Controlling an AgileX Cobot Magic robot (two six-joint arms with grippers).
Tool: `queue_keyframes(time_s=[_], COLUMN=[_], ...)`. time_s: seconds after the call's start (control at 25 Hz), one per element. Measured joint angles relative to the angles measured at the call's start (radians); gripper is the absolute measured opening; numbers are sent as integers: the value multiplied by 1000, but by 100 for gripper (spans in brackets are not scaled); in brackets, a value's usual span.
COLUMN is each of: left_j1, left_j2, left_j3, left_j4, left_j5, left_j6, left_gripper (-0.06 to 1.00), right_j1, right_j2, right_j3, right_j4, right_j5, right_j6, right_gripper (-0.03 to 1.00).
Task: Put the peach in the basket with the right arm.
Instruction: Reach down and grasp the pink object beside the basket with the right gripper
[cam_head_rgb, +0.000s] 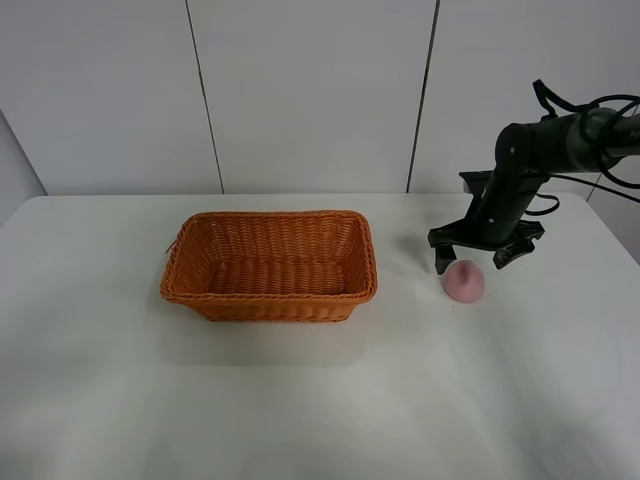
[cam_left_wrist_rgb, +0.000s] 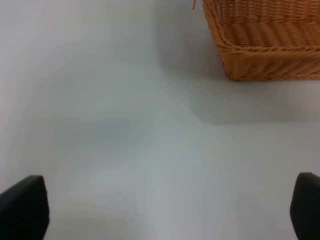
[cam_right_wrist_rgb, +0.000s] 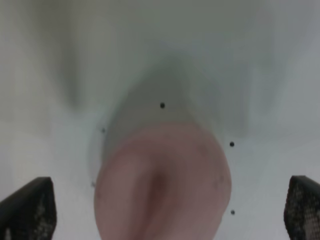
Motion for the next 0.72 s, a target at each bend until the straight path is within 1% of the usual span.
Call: queue_keyframes(time_s=[0.48,0.52,0.6,0.68,0.72], left_j1=[0,0,0,0,0], left_j2=[0,0,0,0,0], left_j3=[0,0,0,0,0], left_j4=[0,0,0,0,0], left_j5=[0,0,0,0,0], left_j6=[0,0,0,0,0], left_gripper=[99,99,99,99,99], right_j1=[0,0,0,0,0], right_j2=[45,45,45,45,45], right_j3=[0,0,0,0,0], right_j4=[10,11,13,13,13], right_j5=[-6,-4,4,10,12], right_j6=[6,6,6,6,6], right_gripper=[69,67,60,50,43])
